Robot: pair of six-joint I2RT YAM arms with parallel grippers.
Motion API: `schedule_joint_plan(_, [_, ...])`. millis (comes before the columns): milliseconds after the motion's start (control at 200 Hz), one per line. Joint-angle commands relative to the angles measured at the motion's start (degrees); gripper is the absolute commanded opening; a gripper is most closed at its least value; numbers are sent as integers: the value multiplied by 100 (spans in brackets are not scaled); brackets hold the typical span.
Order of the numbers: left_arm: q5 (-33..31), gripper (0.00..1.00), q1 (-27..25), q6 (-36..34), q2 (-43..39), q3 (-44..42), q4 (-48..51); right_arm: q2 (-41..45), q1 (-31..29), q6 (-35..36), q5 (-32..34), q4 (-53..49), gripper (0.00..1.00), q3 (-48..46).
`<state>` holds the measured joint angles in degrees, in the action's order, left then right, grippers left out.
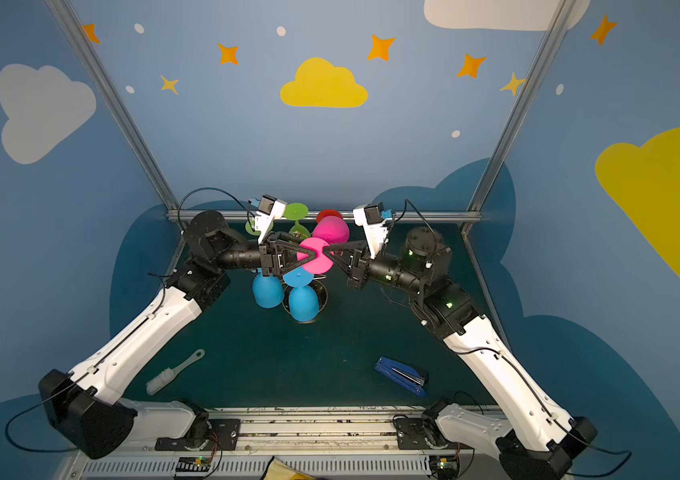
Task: Take the wine glass off the wine glass rack
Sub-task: 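Lift the magenta glass toward the left gripper while the left arm reaches over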
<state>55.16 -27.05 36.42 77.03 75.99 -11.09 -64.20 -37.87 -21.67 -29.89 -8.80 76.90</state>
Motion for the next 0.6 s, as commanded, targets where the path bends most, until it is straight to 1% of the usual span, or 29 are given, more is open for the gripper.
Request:
schedule_joint_plan(0, [162, 36, -39, 57, -33, 101, -243, -28, -55, 10, 52, 249, 0, 182])
schedule_joint_plan(160, [197, 12, -46, 415, -39, 66, -601, -50, -72, -13, 34, 238, 0, 179])
schedule_joint_plan(215, [193, 6, -46, 570, -35, 64, -757, -31, -72, -5, 70, 206, 0, 176])
schedule_joint_plan(245, [190, 4, -45, 659, -36, 76, -827, -8, -72, 10, 107, 174, 0, 176])
schedule_joint_plan(330, [67, 3, -44, 980, -32, 112, -994, 95, -72, 104, 289, 19, 0, 178])
schedule_joint_plan(370, [-45, 3, -45, 1110, -17, 176, -950, 197, -72, 191, 453, -99, 11, 176])
schedule_joint_plan(375, [-56, 3, -37, 1129, -20, 182, -940, 197, -72, 191, 453, -99, 11, 176])
schedule_joint_plan(390, [-110, 3, -30, 1175, -5, 211, -899, 255, -72, 231, 538, -156, 17, 171])
schedule_joint_plan(395, [-119, 3, -29, 1196, 4, 222, -888, 255, -72, 231, 538, -156, 17, 171])
schedule_joint_plan(405, [-156, 3, -29, 1228, 11, 241, -853, 303, -71, 282, 602, -191, 20, 175])
schedule_joint_plan(410, [-169, 3, -24, 1249, 17, 254, -839, 303, -71, 282, 602, -191, 20, 175])
schedule_joint_plan(431, [-229, 3, -22, 1323, 32, 296, -796, 372, -66, 343, 690, -250, 26, 157])
schedule_joint_plan(436, [-240, 3, -17, 1345, 40, 304, -788, 402, -66, 371, 738, -281, 29, 147])
schedule_joint_plan(441, [-259, 3, -9, 1361, 44, 312, -775, 402, -66, 371, 738, -281, 29, 147])
schedule_joint_plan(451, [-290, 3, 0, 1407, 54, 329, -755, 461, -65, 442, 841, -310, 33, 127])
schedule_joint_plan(456, [-297, 3, 3, 1431, 64, 338, -750, 461, -65, 442, 841, -310, 33, 127])
schedule_joint_plan(496, [-399, 3, 28, 1658, 105, 392, -722, 658, -62, 612, 1122, -363, 49, 19])
schedule_joint_plan(536, [-485, 3, 86, 1902, 153, 429, -736, 859, -58, 782, 1496, -373, 60, -133])
schedule_joint_plan(561, [-534, 3, 115, 2084, 184, 451, -773, 994, -50, 872, 1656, -354, 65, -258])
schedule_joint_plan(596, [-563, 3, 161, 2340, 225, 474, -875, 1162, -37, 1039, 1901, -349, 69, -412])
